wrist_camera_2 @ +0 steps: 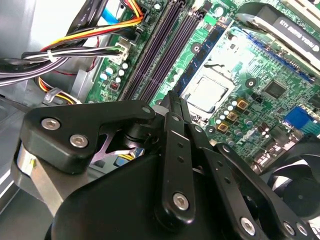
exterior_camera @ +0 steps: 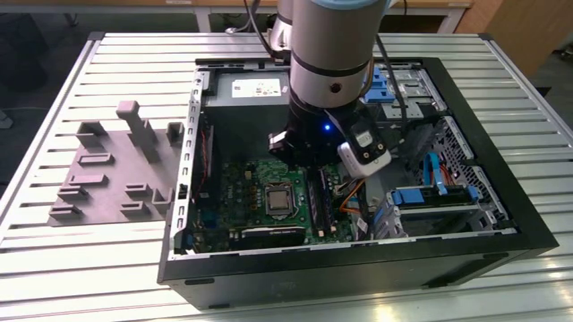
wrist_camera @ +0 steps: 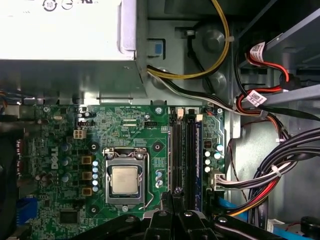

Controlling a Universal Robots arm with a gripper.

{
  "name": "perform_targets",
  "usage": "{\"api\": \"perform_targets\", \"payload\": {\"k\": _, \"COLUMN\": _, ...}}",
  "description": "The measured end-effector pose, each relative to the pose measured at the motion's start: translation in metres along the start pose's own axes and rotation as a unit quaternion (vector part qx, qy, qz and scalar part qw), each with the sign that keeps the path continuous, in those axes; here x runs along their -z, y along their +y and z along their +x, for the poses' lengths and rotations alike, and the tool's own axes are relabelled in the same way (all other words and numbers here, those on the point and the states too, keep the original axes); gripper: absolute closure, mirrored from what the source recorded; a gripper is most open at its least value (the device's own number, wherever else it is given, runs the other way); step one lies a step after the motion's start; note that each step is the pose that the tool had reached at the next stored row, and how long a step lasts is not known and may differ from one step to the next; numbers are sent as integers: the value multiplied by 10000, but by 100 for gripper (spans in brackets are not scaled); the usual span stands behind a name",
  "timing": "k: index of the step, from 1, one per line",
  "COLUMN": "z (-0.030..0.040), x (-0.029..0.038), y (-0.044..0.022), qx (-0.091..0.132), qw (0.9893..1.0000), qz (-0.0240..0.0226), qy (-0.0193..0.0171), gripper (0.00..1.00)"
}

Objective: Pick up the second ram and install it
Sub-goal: 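Insert the second ram into the second slot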

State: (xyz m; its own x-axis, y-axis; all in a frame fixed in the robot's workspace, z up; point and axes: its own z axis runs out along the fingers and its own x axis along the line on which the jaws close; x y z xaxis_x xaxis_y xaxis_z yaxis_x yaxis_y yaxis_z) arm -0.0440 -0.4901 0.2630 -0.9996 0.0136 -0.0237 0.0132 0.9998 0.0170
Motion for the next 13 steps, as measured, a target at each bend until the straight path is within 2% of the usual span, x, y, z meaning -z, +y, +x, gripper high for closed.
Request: {"api": "perform_targets", "payload": {"k": 13, "z": -17, "x": -55, "y": -2, "qx": -21, "qw": 10000, "qz": 2, "qy": 0, "gripper": 89}}
